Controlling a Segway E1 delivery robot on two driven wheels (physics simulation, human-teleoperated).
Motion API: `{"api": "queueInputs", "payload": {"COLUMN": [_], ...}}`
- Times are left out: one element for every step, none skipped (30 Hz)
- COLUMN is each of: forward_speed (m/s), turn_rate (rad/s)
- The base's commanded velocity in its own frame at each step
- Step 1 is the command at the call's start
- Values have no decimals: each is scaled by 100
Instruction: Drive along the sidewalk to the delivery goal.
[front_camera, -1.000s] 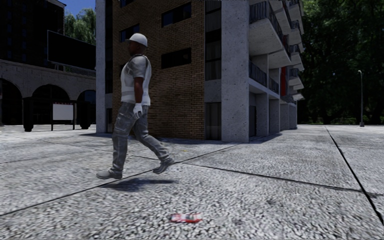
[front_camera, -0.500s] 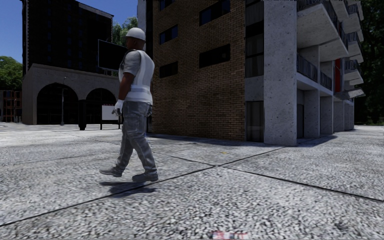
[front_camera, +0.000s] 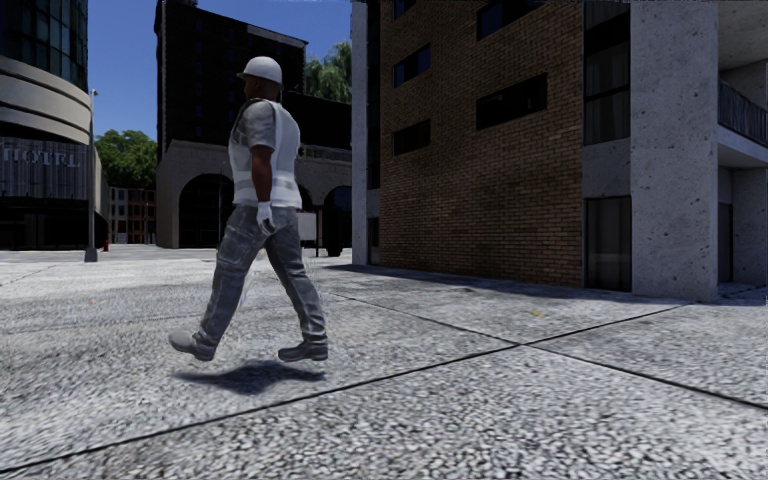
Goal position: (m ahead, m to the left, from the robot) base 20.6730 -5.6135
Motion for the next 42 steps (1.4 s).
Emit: {"api": "queueInputs", "payload": {"forward_speed": [51, 51, 51, 51, 51, 51, 51, 51, 52, 52, 56, 59, 62, 62, 66, 72, 72, 77, 79, 80, 80, 80, 82, 84, 84, 85, 96, 106, 106, 111, 111, 114, 114, 133, 144, 148, 148, 161, 166, 200, 200, 200], "turn_rate": [51, 51, 51, 51, 51, 51, 51, 51, 51, 51, 51, 43, 0, 0, 0, 0, 0, 0, 0, 0, 0, 0, 0, 0, 0, 0, 0, 0, 0, 0, 0, 0, 0, 0, 0, 0, 0, 0, 0, 0, 0, 0]}}
